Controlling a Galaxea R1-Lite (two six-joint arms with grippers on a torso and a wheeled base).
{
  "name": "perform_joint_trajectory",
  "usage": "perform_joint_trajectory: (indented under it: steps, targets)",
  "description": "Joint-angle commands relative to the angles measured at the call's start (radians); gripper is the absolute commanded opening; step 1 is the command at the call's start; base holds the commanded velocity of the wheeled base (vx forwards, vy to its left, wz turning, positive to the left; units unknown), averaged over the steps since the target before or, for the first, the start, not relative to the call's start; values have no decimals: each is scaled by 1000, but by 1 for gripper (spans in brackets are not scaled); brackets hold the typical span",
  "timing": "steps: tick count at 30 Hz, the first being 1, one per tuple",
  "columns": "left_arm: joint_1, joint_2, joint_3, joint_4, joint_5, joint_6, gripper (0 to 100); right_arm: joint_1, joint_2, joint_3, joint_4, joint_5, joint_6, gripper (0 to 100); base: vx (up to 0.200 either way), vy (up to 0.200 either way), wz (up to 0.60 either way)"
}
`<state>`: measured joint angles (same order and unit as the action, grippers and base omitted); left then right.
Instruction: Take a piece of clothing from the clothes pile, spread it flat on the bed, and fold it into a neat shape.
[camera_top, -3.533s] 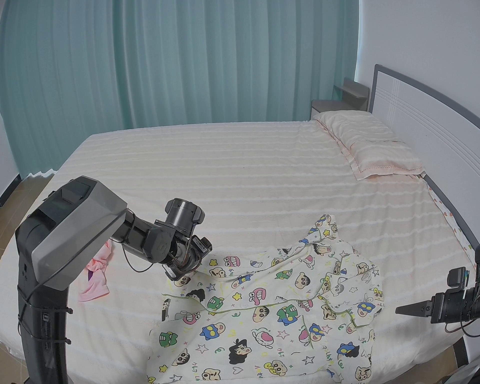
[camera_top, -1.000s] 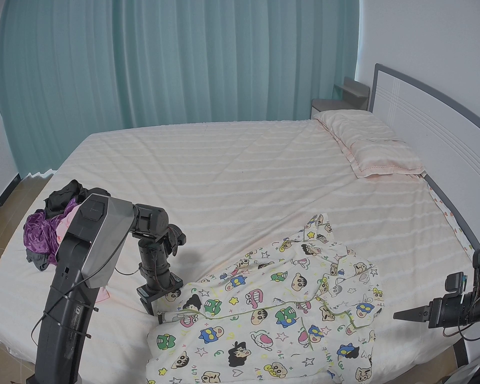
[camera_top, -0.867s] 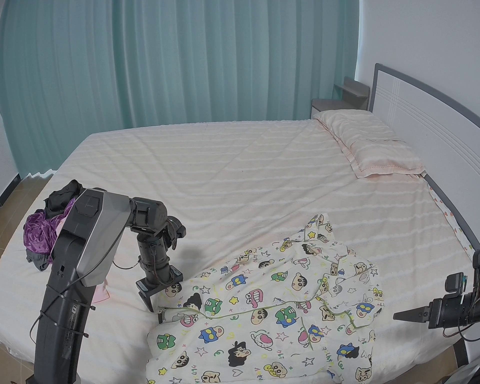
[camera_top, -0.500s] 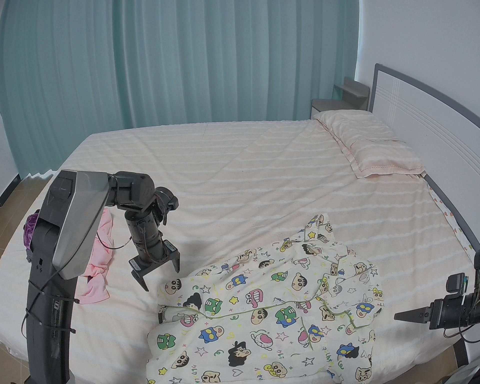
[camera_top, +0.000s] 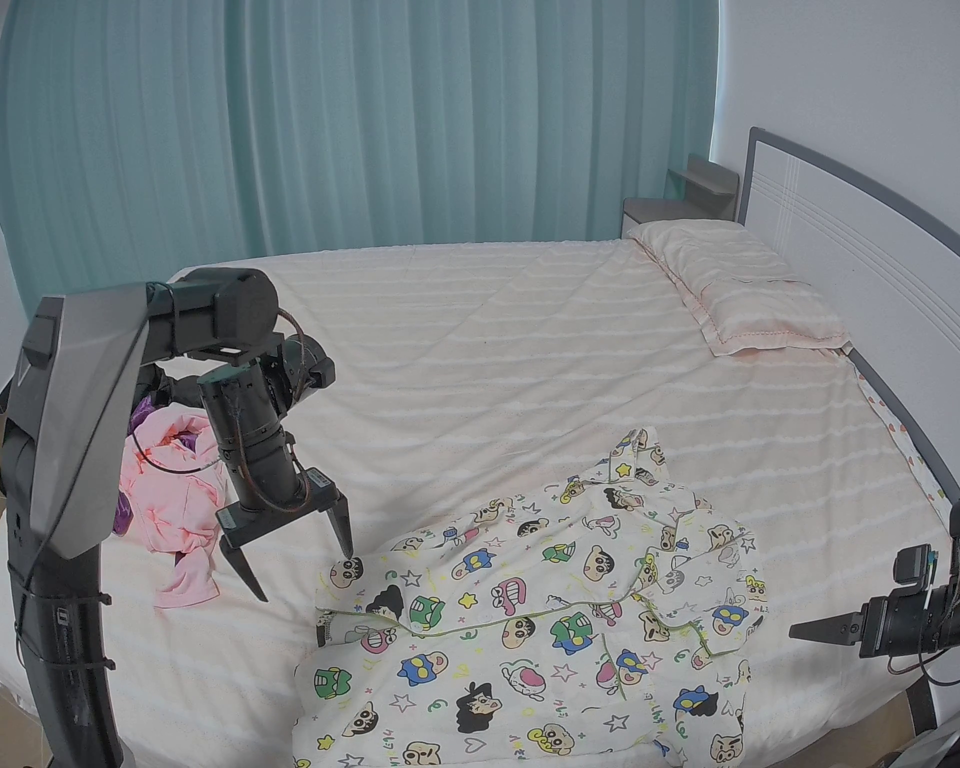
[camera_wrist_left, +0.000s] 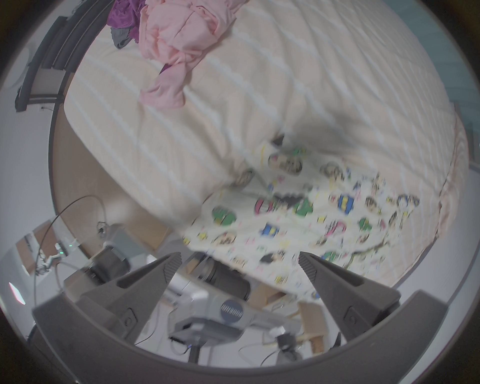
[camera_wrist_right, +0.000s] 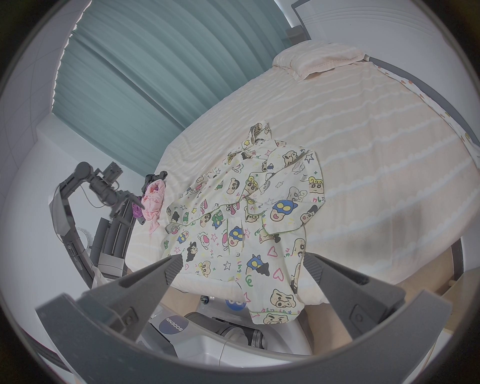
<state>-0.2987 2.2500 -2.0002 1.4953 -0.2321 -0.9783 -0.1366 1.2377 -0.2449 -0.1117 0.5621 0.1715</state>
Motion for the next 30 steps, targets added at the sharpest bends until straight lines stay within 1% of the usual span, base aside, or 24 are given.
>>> perform_joint_trajectory:
  steps: [1, 2, 6, 8, 9, 10, 12, 15, 16, 17, 19, 20, 21, 22, 23, 24, 25, 26, 27, 28, 29, 30]
  targets:
    - [-66, -139, 0, 46, -23, 7, 100, 0, 0, 3, 0, 1, 0, 100, 0, 0, 0]
    - [-96, -171, 0, 48, -23, -2, 100, 0, -1, 3, 0, -1, 0, 100, 0, 0, 0]
    - [-186, -280, 0, 49, -23, 23, 100, -1, -4, 1, 0, -2, 2, 100, 0, 0, 0]
    - [-217, -375, 0, 48, -15, 26, 100, -3, -6, 1, 0, -2, 2, 100, 0, 0, 0]
    - [-217, -375, 0, 48, -15, 26, 100, -3, -6, 1, 0, -2, 2, 100, 0, 0, 0]
    - [-235, -474, 0, 40, 0, 35, 100, -5, -6, 3, 0, -2, 2, 100, 0, 0, 0]
    - [-261, -546, 0, 39, 48, 73, 100, -5, -12, 4, 1, -2, 2, 100, 0, 0, 0]
    - [-284, -622, 0, 45, 162, 78, 100, -3, -20, 6, 3, -1, 2, 100, 0, 0, 0]
    - [-286, -627, 0, 45, 165, 78, 100, -3, -18, 6, 3, -1, 2, 100, 0, 0, 0]
    - [-296, -693, 0, 43, 178, 66, 100, -1, -18, 6, 3, -1, 2, 100, 0, 0, 0]
    - [-312, -797, 0, 37, 180, 69, 100, -1, -15, 4, 3, -1, 2, 100, 0, 0, 0]
    - [-312, -797, 0, 37, 180, 69, 100, -1, -15, 4, 3, -1, 2, 100, 0, 0, 0]
    - [-319, -888, 0, 2, 183, 67, 100, -3, -7, 4, 1, -1, 3, 100, 0, 0, 0]
    - [-319, -900, 0, -7, 183, 64, 100, -3, -6, 4, 1, -1, 3, 100, 0, 0, 0]
    - [-321, -951, 0, -60, 183, 56, 100, -3, -3, 4, 1, -1, 3, 100, 0, 0, 0]
    - [-316, -1030, 0, -148, 183, 47, 100, -3, 0, 4, 0, -2, 3, 100, 0, 0, 0]
    - [-312, -1092, 123, -236, 183, 52, 100, -3, 3, 3, 0, -2, 3, 100, 0, 0, 0]
    - [-312, -1152, 278, -331, 189, 55, 100, -3, 5, 3, 0, -2, 2, 100, 0, 0, 0]
    - [-312, -1173, 334, -365, 192, 55, 100, -3, 6, 3, 0, -2, 2, 100, 0, 0, 0]
    - [-312, -1270, 578, -550, 215, 66, 100, -3, 8, 1, -2, -1, 3, 100, 0, 0, 0]
    - [-313, -1331, 768, -716, 254, 72, 100, -5, 11, 1, -2, -2, 2, 100, 0, 0, 0]
    - [-313, -1359, 885, -803, 284, 72, 100, -5, 13, -1, -2, -2, 3, 100, 0, 0, 0]
